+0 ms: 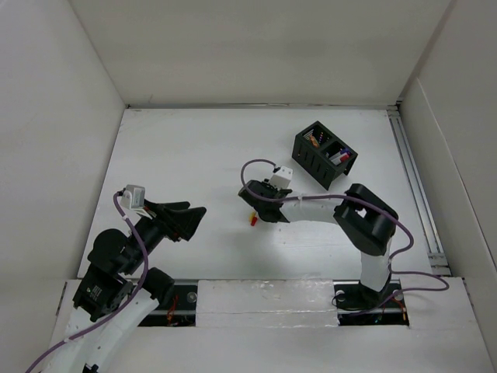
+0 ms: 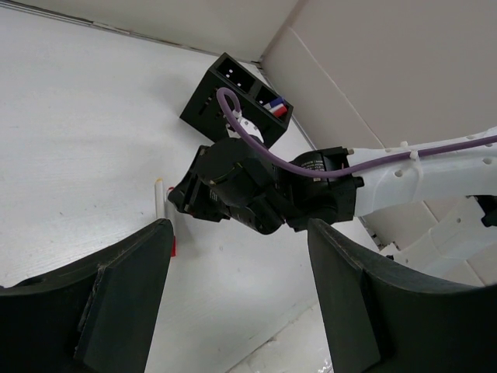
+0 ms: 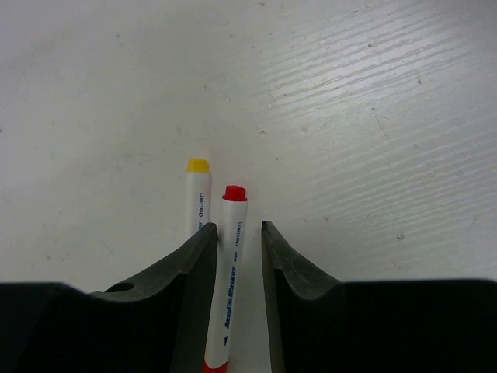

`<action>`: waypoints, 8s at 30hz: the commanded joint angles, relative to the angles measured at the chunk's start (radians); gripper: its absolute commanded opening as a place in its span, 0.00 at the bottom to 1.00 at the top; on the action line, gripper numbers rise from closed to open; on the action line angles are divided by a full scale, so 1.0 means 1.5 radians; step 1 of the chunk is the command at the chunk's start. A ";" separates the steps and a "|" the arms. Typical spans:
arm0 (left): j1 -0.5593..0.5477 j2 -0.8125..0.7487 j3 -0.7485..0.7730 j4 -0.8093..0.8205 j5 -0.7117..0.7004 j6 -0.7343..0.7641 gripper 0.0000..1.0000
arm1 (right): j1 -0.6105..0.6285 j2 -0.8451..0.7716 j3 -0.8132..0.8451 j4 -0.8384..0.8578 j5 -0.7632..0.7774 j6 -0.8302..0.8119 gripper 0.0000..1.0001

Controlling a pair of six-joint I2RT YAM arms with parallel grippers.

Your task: Organize the desk

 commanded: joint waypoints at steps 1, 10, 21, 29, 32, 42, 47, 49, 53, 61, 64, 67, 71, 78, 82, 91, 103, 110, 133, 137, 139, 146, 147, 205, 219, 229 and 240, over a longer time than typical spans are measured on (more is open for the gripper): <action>-0.003 0.002 -0.007 0.031 0.008 0.002 0.66 | -0.007 0.000 -0.007 0.026 -0.011 -0.007 0.35; -0.003 0.010 -0.006 0.031 0.012 0.003 0.66 | -0.007 -0.025 -0.044 -0.011 0.005 0.005 0.34; 0.023 0.013 -0.010 0.041 0.040 0.010 0.66 | -0.007 0.002 -0.041 -0.013 -0.057 -0.033 0.37; 0.023 0.015 -0.008 0.038 0.038 0.010 0.66 | -0.022 0.005 -0.046 0.001 -0.071 -0.027 0.05; 0.023 0.013 -0.010 0.040 0.037 0.010 0.66 | -0.022 -0.035 -0.072 0.003 -0.049 -0.017 0.00; 0.023 0.016 -0.008 0.039 0.038 0.010 0.66 | -0.038 -0.237 -0.126 0.013 0.021 -0.034 0.00; 0.023 0.012 -0.010 0.041 0.038 0.010 0.66 | -0.090 -0.292 -0.113 0.000 0.061 -0.063 0.00; 0.023 0.015 -0.008 0.038 0.037 0.010 0.66 | -0.128 -0.317 -0.108 0.003 0.059 -0.083 0.00; 0.023 0.008 -0.011 0.042 0.037 0.010 0.66 | -0.187 -0.356 -0.093 0.008 0.100 -0.119 0.00; 0.023 0.007 -0.009 0.041 0.039 0.010 0.66 | -0.318 -0.356 -0.015 0.020 0.168 -0.185 0.00; 0.023 0.006 -0.008 0.039 0.037 0.009 0.66 | -0.342 -0.329 0.026 0.021 0.203 -0.206 0.00; 0.023 0.005 -0.009 0.041 0.039 0.010 0.66 | -0.372 -0.279 0.052 0.048 0.249 -0.234 0.00; 0.023 0.004 -0.010 0.041 0.037 0.009 0.66 | -0.407 -0.197 0.110 0.027 0.276 -0.231 0.00; 0.023 0.006 -0.011 0.042 0.038 0.010 0.66 | -0.438 -0.131 0.146 0.035 0.285 -0.225 0.00; 0.023 0.016 -0.008 0.037 0.037 0.009 0.66 | -0.445 -0.138 0.152 0.044 0.274 -0.226 0.00; 0.023 0.010 -0.010 0.042 0.035 0.008 0.66 | -0.425 -0.146 0.099 0.089 0.309 -0.228 0.00; 0.023 0.007 -0.010 0.040 0.034 0.008 0.66 | -0.379 -0.095 0.131 0.030 0.356 -0.177 0.10; 0.023 0.011 -0.009 0.040 0.036 0.008 0.66 | -0.342 -0.128 0.136 -0.007 0.370 -0.154 0.34; 0.023 0.003 -0.011 0.042 0.040 0.010 0.66 | -0.020 -0.130 -0.009 0.120 0.003 -0.148 0.34; 0.023 0.005 -0.008 0.039 0.042 0.010 0.66 | 0.009 -0.046 0.038 0.048 0.014 -0.115 0.56; 0.023 -0.001 -0.010 0.042 0.041 0.010 0.66 | 0.009 -0.023 0.044 0.042 0.021 -0.104 0.56; 0.023 -0.002 -0.010 0.041 0.042 0.011 0.66 | -0.010 0.045 0.068 0.038 -0.012 -0.103 0.53; 0.023 -0.001 -0.009 0.042 0.042 0.011 0.66 | -0.021 0.061 0.077 0.031 -0.017 -0.092 0.49; 0.023 -0.009 -0.010 0.040 0.044 0.010 0.66 | -0.078 -0.195 -0.039 0.008 0.097 -0.109 0.00; 0.023 -0.011 -0.009 0.040 0.043 0.010 0.66 | -0.416 -0.336 0.003 0.051 0.094 -0.168 0.00; 0.023 -0.001 -0.010 0.041 0.045 0.011 0.66 | -0.499 -0.202 0.132 0.027 0.176 -0.182 0.00; 0.023 0.002 -0.010 0.042 0.045 0.011 0.66 | -0.453 -0.153 0.113 0.112 0.296 -0.272 0.00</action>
